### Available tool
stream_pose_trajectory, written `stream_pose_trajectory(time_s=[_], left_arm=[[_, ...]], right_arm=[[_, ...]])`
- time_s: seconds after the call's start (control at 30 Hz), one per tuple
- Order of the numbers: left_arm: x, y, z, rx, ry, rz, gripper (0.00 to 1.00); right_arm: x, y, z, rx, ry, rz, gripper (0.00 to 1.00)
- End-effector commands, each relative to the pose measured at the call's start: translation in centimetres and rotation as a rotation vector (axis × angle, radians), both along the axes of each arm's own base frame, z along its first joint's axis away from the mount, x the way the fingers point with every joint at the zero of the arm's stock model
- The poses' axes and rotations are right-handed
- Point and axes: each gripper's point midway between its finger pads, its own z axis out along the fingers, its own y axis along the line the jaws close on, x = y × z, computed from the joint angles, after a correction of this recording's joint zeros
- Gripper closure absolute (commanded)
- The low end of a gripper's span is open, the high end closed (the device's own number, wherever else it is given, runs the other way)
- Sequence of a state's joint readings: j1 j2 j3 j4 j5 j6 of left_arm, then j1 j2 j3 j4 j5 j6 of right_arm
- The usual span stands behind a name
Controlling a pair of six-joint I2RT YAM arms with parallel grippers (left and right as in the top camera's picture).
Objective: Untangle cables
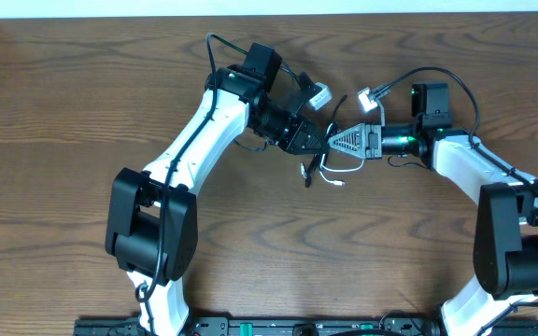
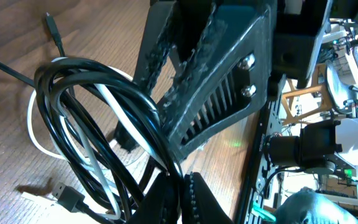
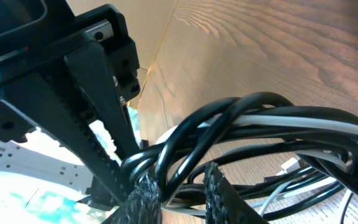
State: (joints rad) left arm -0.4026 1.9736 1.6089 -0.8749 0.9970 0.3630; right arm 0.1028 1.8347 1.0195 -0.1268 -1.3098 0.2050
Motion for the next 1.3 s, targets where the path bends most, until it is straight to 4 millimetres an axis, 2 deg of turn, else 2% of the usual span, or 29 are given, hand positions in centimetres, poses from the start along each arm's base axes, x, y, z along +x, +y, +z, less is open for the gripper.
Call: stream_pose_trajectory(time_s=[0.0,0.23,0.37,0.73,0.9,1.1,1.27], left_arm=[[-0.4,-0.2,1.3,-0.042,0.004,-0.009,0.93],[-0.4,-0.2,1.3,-0.042,0.004,-0.009,0.93],[-0.4,-0.2,1.2,-0.040,0.002,-0.009,0.92],[-0.4,-0.2,1.2,-0.039,0.002,-0.009,0.93],[-0.4,-0.2,1.2,-0.039,0.002,-0.009,0.93],[-0.4,-0.2,1.2,-0.039,0.002,-0.008,0.93],[0.3,0.6,-0.1,0.055,-0.008,0.037,0.93]], right_arm=[[-0.2,0.4,-0.1,-0.005,0.001,0.008,0.80],[1.0,-0.6,-2.9,-0.157,0.045,-0.096,0.80],[1.0,-0.4,-2.6,-0.143,0.058,-0.096,0.71],[1.9,-0.3,-2.0,-0.128,0.035,-0.119,0.69],[3.0,-0.9,-3.2,-0.198,0.070,-0.197,0.76],[3.3,-1.3,-3.7,-0.226,0.073,-0.221,0.97],[3.0,-2.0,-3.8,-0.222,0.105,-0.225,0.99]])
